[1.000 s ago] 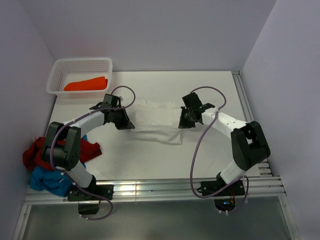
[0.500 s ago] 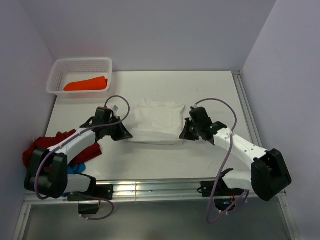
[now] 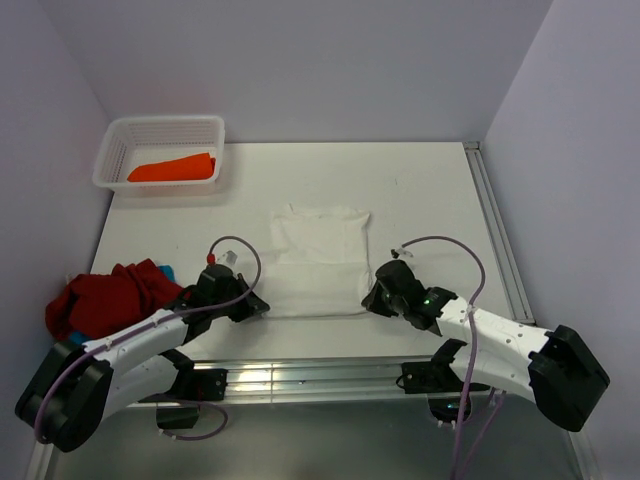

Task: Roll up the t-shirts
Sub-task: Fold the tshirt

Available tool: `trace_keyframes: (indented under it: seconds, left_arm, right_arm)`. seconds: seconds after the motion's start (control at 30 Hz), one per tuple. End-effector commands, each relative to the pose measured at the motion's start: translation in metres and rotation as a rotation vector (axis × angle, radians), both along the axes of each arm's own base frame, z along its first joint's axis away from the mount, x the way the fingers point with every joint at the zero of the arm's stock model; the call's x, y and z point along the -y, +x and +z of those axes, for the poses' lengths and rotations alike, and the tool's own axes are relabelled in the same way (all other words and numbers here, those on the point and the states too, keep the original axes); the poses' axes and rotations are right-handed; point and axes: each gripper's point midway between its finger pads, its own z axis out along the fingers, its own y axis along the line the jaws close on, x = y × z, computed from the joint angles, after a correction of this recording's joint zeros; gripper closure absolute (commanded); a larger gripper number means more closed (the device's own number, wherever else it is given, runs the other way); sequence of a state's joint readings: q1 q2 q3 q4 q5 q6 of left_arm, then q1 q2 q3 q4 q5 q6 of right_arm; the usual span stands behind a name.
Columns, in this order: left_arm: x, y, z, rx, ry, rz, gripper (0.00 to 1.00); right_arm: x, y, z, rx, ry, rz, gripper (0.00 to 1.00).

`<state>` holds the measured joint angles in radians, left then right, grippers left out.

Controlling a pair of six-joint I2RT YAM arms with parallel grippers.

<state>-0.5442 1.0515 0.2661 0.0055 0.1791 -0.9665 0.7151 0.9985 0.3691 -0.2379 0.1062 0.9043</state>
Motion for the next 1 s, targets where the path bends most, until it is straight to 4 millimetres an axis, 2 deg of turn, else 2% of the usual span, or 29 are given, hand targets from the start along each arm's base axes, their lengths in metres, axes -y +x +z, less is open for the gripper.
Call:
trace_keyframes:
  seconds: [0.0, 0.13, 0.17, 0.27, 0.33, 0.37, 0.53, 0.6, 0.63, 0.7, 0.73, 0.87, 0.97]
  left_arm:
    - [-0.015, 0.013, 0.001, 0.070, 0.037, 0.108, 1.00]
    - [-0.017, 0.011, 0.003, 0.079, 0.032, 0.110, 0.99]
    - [-0.018, 0.005, 0.000, 0.045, 0.043, 0.100, 0.98]
    - [-0.014, 0.006, 0.007, 0.033, 0.055, 0.071, 0.92]
    - [-0.015, 0.001, 0.003, -0.019, 0.080, 0.048, 0.96]
    - [-0.013, 0.005, 0.008, -0.016, 0.087, 0.044, 1.00]
    - [-0.006, 0.003, 0.012, -0.047, 0.044, 0.020, 1.00]
    - [-0.005, 0.005, 0.017, -0.069, 0.029, 0.049, 1.00]
    - [-0.009, 0.000, 0.014, -0.096, 0.051, 0.055, 1.00]
    - [-0.011, 0.005, 0.022, -0.098, 0.069, 0.065, 1.00]
    - [-0.016, -0.001, 0.019, -0.136, 0.101, 0.073, 1.00]
    - [-0.031, 0.007, 0.034, -0.174, 0.192, 0.144, 1.00]
    - [-0.024, 0.010, 0.046, -0.184, 0.147, 0.123, 1.00]
  right_arm:
    - [0.017, 0.011, 0.004, 0.058, -0.051, -0.092, 1.00]
    - [0.017, 0.004, 0.000, 0.039, -0.043, -0.076, 1.00]
    - [0.012, 0.002, 0.001, 0.022, -0.032, -0.059, 1.00]
    - [0.007, -0.003, 0.007, -0.035, -0.053, -0.013, 1.00]
    - [0.008, -0.007, 0.008, -0.065, -0.074, -0.004, 1.00]
    - [0.008, -0.010, 0.008, -0.080, -0.076, 0.004, 1.00]
    - [-0.001, -0.017, 0.012, -0.098, 0.004, 0.044, 1.00]
    - [0.002, -0.012, 0.019, -0.094, 0.014, 0.025, 1.00]
    - [-0.002, -0.016, 0.022, -0.117, 0.037, 0.049, 1.00]
    - [0.003, -0.014, 0.029, -0.143, 0.029, 0.040, 1.00]
    - [0.002, -0.015, 0.036, -0.157, 0.032, 0.047, 1.00]
    - [0.008, -0.015, 0.048, -0.191, 0.044, 0.032, 1.00]
    - [0.017, -0.010, 0.060, -0.213, 0.069, -0.007, 1.00]
